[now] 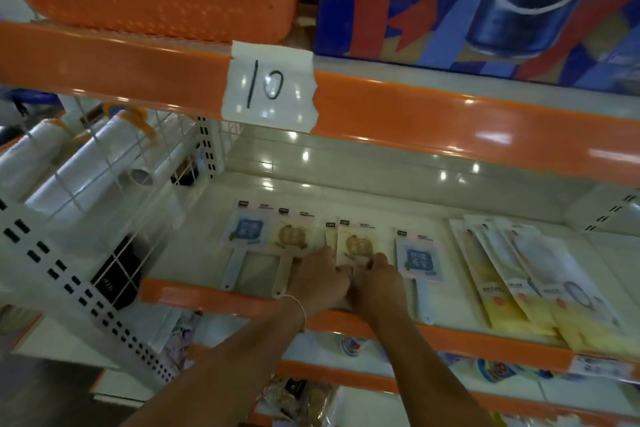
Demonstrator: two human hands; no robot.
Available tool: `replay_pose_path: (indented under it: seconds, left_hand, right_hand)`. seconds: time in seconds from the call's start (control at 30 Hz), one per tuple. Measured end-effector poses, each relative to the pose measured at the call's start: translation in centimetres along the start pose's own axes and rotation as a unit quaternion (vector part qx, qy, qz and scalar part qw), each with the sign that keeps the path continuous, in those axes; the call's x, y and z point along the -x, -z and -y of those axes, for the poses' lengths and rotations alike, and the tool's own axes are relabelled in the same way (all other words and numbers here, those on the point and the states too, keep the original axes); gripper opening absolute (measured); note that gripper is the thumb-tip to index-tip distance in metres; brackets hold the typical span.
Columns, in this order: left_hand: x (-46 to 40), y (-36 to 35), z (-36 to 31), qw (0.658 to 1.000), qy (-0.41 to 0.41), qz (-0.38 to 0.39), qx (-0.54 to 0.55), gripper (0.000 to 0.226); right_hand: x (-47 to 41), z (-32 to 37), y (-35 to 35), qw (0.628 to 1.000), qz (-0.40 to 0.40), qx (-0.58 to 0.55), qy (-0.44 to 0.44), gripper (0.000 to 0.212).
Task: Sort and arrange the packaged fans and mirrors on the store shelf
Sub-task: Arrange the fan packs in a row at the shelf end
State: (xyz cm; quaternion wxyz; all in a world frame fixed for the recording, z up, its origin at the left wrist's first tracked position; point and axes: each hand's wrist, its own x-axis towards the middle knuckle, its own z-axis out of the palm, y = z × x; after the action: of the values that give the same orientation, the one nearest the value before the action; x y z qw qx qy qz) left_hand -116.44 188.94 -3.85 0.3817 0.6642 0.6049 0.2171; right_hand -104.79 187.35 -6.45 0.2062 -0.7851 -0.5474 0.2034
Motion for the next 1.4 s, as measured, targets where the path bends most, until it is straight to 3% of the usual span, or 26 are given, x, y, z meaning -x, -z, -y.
replay_pose_path:
  seconds: [0.17,0.33,0.5,0.7,0.8,1.03,1.17,1.4]
  left_hand:
    - [-0.5,-1.2,-0.8,0.999,0.042,-0.012,0.029,0.01]
    - [-0.8,-1.4,-1.5,0.996,0.082,-0.015,0.002,0.052]
    - [-0.7,-1.3,-1.0,0.994,0.054,-0.062,-0.071,0.04]
    - [-0.6,-1.4,-0.9,0.99,0.038,-0.052,-0.124,0.019]
    - [-0.9,-1.3,-0.6,0.986,-0.003,-0.054,-0.158,0.01]
    - [-1.8,0.7,1.1,0.966,-0.048,-0.094,-0.236,0.013]
    - [-2.7,1.9,1.8,0.975,-0.056,-0.06,-0.209,0.021]
    - [-2.6,1.7,2.0,0.954,-0.118,-0.04,-0.274,0.024]
  right_hand:
    - [-0.1,-1.4,0.4,0.999,0.024,-0.026,0.025,0.015]
    - [-0.2,-2.2,1.5,0.994,0.059,-0.027,0.088,0.019]
    - [-1.2,-2.4,2.7,0.997,0.012,-0.004,0.08,0.04]
    - [-2.4,-1.2,3.5,0.989,0.08,-0.122,0.006,0.054]
    - [-2.5,-0.6,3.1,0.987,0.099,-0.125,0.001,0.063]
    - [-2.9,0.5,1.6,0.991,0.073,-0.109,-0.009,0.057]
    - [-3.1,0.9,1.2,0.992,0.063,-0.105,-0.01,0.056]
    - [-3.3,0.7,0.5,0.995,0.043,-0.091,0.001,0.049]
